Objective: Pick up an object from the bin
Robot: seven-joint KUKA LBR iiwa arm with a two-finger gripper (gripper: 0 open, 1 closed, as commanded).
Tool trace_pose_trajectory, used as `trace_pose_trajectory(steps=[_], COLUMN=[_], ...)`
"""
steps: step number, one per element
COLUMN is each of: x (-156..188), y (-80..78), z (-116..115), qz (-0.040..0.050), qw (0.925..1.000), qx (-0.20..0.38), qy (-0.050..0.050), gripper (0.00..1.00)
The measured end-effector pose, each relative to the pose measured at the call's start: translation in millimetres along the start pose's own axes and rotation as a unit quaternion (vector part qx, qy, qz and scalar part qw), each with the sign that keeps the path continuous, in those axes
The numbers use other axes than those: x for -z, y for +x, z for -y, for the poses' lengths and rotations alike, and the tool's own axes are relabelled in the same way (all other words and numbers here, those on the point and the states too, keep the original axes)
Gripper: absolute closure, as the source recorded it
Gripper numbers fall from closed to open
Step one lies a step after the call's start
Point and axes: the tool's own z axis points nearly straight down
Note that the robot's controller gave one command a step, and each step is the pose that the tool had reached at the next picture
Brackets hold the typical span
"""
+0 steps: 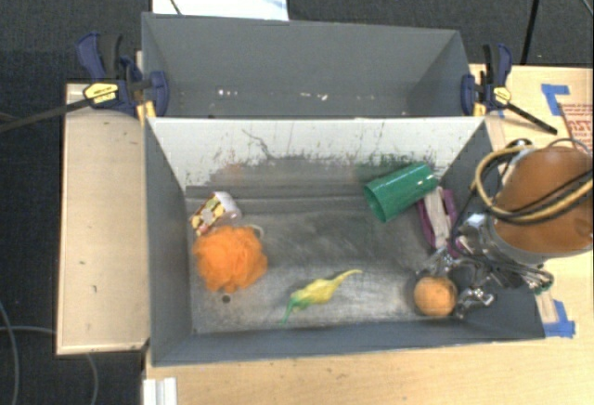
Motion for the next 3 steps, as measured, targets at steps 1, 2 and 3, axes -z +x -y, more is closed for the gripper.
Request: trace_pose_trajectory(steps=[1, 2, 3], x=[0.0, 0.0, 0.0], y=[0.0, 0.0, -0.1], z=[0.0, 0.0, 0.0], qz=[0.0001, 0.0002, 0.0002], qw=[1.0000, 1.0000, 1.0000], qx=[0.001, 0.002, 0.002], qy=[0.000, 0.000, 0.000], gripper=[1.00, 1.00, 1.00])
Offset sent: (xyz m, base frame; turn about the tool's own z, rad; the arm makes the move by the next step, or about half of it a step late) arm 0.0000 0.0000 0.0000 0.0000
